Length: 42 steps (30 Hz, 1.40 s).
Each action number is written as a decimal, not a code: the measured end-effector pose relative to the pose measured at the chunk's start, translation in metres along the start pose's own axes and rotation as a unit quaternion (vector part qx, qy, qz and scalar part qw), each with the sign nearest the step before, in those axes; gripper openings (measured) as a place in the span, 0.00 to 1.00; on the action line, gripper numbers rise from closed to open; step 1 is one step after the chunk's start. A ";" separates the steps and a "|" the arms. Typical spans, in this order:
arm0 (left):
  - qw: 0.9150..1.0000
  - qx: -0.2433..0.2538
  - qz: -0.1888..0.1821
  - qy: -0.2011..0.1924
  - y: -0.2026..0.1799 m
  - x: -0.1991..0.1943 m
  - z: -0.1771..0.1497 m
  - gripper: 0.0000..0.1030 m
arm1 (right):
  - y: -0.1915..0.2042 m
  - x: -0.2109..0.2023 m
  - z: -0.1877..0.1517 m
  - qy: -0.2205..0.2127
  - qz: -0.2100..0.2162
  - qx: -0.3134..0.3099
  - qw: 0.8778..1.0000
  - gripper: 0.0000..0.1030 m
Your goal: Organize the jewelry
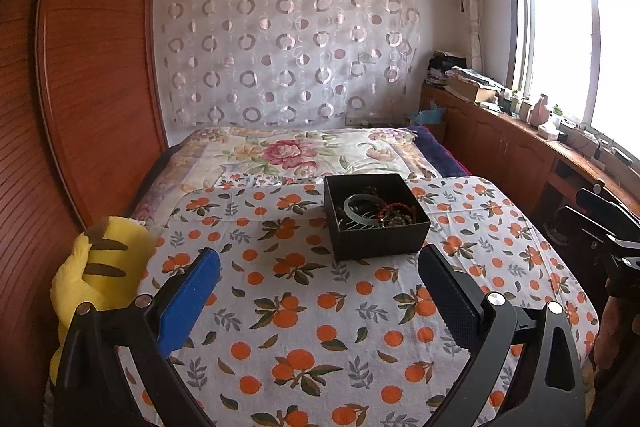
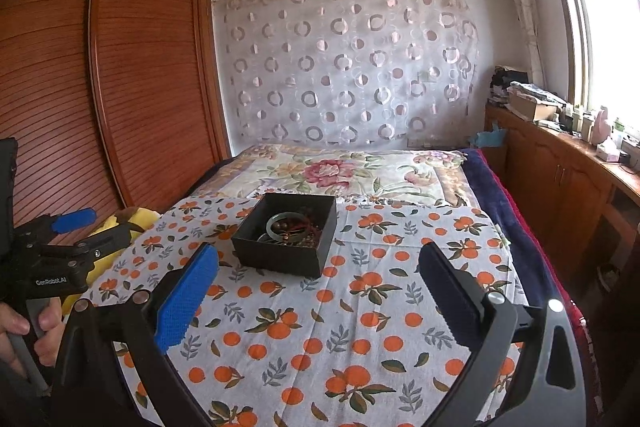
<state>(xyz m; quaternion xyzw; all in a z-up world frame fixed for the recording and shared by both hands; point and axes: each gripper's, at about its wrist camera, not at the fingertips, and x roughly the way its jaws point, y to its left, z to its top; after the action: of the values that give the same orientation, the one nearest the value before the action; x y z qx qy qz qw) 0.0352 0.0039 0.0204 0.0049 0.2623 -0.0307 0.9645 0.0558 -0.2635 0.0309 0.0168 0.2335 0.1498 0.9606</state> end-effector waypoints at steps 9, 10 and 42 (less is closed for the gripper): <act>1.000 -0.002 -0.001 -0.004 -0.004 -0.001 -0.001 0.93 | 0.000 -0.001 0.000 0.000 0.000 0.000 1.000 0.98; 1.000 -0.002 0.000 -0.005 -0.005 -0.001 -0.001 0.93 | 0.000 -0.001 0.000 0.000 0.000 0.000 1.000 0.98; 1.000 0.000 0.000 -0.011 -0.013 -0.005 0.002 0.93 | 0.002 -0.002 -0.002 -0.001 0.001 0.001 1.000 0.98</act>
<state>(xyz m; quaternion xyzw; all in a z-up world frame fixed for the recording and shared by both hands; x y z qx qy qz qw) 0.0310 -0.0092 0.0247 0.0046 0.2513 -0.0305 0.9674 0.0528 -0.2619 0.0301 0.0177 0.2330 0.1506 0.9606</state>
